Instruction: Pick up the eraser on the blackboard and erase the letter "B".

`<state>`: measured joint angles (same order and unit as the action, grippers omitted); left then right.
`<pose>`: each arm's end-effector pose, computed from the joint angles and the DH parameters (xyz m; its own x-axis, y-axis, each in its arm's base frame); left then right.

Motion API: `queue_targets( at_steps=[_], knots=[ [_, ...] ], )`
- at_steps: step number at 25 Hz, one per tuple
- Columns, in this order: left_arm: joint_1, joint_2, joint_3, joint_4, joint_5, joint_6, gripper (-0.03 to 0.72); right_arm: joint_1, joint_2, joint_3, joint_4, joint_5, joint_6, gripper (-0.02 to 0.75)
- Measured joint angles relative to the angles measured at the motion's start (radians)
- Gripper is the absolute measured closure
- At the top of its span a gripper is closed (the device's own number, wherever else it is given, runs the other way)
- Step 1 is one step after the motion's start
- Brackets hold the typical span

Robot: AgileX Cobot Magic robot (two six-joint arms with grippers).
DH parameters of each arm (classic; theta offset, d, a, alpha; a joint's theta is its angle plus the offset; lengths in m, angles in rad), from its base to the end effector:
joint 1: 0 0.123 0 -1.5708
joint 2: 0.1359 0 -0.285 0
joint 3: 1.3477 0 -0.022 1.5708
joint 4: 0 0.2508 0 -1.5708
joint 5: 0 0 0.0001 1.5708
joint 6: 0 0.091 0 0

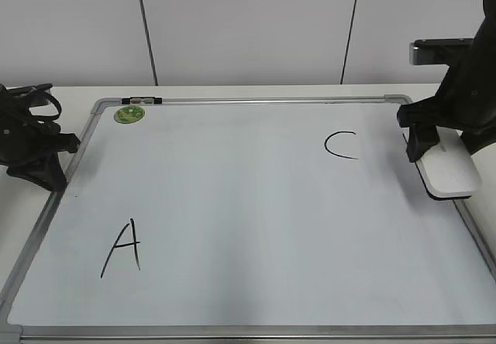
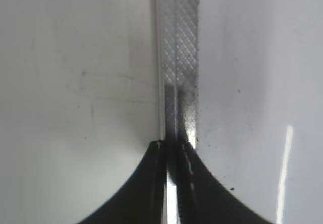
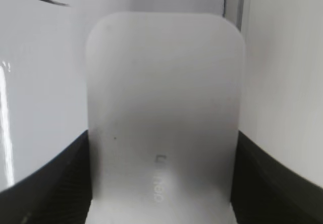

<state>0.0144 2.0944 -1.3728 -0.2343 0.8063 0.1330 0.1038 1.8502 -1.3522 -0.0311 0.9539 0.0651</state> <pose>0.4026 -0.0095 0.1285 -0.9894 -0.0445 -0.1383 -0.0206 0.9852 -0.1702 0.3705 0.0363 0.2147 -0.9771 -0.0545 -0.2058 -0.0525 0.9985 -0.0152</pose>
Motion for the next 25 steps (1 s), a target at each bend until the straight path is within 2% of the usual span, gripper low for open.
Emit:
queue_targets(
  at_steps=[6,12,25],
  knots=[
    [0.002,0.000,0.000,0.002,0.000,0.000,0.675,-0.024,0.027,0.000,0.041,-0.011,-0.080,0.184],
    [0.002,0.000,0.000,0.002,0.000,0.000,0.674,-0.076,0.064,0.002,0.134,-0.011,-0.184,0.184],
    [0.002,0.000,0.000,0.002,0.001,0.000,0.674,-0.093,0.110,0.002,0.146,-0.100,-0.211,0.184]
  ],
)
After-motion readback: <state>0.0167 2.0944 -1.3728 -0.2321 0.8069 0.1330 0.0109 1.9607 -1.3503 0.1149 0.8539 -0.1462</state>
